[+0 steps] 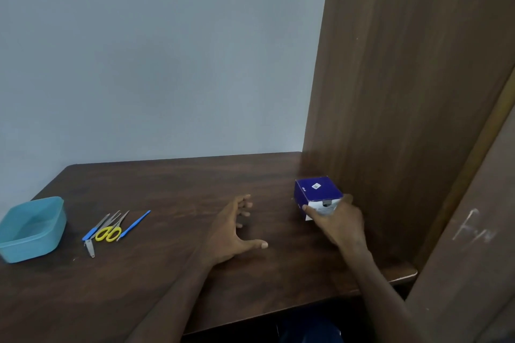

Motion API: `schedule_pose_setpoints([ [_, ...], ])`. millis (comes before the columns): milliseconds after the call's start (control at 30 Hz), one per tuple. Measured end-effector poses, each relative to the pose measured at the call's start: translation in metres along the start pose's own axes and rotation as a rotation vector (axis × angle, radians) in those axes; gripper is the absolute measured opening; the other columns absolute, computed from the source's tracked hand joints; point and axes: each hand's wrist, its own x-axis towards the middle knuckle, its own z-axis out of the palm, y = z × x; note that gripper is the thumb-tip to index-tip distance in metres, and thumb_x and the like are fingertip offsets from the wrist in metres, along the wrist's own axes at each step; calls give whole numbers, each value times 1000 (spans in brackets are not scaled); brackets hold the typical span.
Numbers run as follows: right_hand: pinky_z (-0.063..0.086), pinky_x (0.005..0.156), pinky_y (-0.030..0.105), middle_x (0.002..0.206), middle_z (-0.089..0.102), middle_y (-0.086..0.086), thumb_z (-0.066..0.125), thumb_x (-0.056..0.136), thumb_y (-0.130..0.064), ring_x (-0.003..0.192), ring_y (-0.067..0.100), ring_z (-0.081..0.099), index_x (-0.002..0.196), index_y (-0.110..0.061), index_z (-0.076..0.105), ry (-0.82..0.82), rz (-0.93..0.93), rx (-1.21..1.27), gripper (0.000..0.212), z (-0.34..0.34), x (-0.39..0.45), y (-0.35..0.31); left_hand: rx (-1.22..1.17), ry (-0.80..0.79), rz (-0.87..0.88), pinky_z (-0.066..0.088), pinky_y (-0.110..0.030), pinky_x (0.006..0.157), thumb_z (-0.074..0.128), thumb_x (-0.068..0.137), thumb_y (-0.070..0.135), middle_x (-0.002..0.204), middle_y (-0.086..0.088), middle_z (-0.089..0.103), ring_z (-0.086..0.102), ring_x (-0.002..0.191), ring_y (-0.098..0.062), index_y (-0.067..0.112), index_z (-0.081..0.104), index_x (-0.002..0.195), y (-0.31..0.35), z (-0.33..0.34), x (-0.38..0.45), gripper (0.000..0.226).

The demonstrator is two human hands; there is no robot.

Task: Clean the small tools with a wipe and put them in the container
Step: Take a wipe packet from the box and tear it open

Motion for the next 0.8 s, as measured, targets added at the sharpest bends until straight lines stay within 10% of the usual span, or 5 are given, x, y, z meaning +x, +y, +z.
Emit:
schedule_pose_setpoints([
  [333,54,105,46,149,59,19,88,68,-69,134,37,60,154,-7,32,-11,67,132,120,-11,-6,19,95,15,4,50,-16,97,92,63,74,137,24,59,62,119,4,34,44,152,-3,2,0,108],
  [433,57,85,45,114,73,21,65,101,-47,99,36,72,136,-15,42,82,-86,334,52,-13,-41,-6,94,34,-41,42,-2,94,87,76,68,134,26,57,58,119,9,37,43,150,0,-1,2,91],
  [500,49,73,40,88,68,9,47,110,-23,78,25,64,120,-16,47,-43,-157,440,12,0,-59,-27,75,79,-53,42,-3,97,79,90,58,133,22,61,58,119,9,31,47,149,0,-1,2,72],
  [667,51,88,35,100,65,-7,48,109,-20,94,13,62,118,-20,65,-484,-163,467,19,64,-55,-80,-81,290,-113,46,-11,100,55,110,40,128,12,71,64,117,6,24,58,141,-3,-6,1,36],
  [800,53,67,22,102,75,6,65,98,1,87,18,66,113,-20,63,-539,-194,708,25,123,-28,-103,-102,462,-125,44,-11,97,52,114,29,123,13,73,66,116,5,23,65,132,-15,-6,6,24],
])
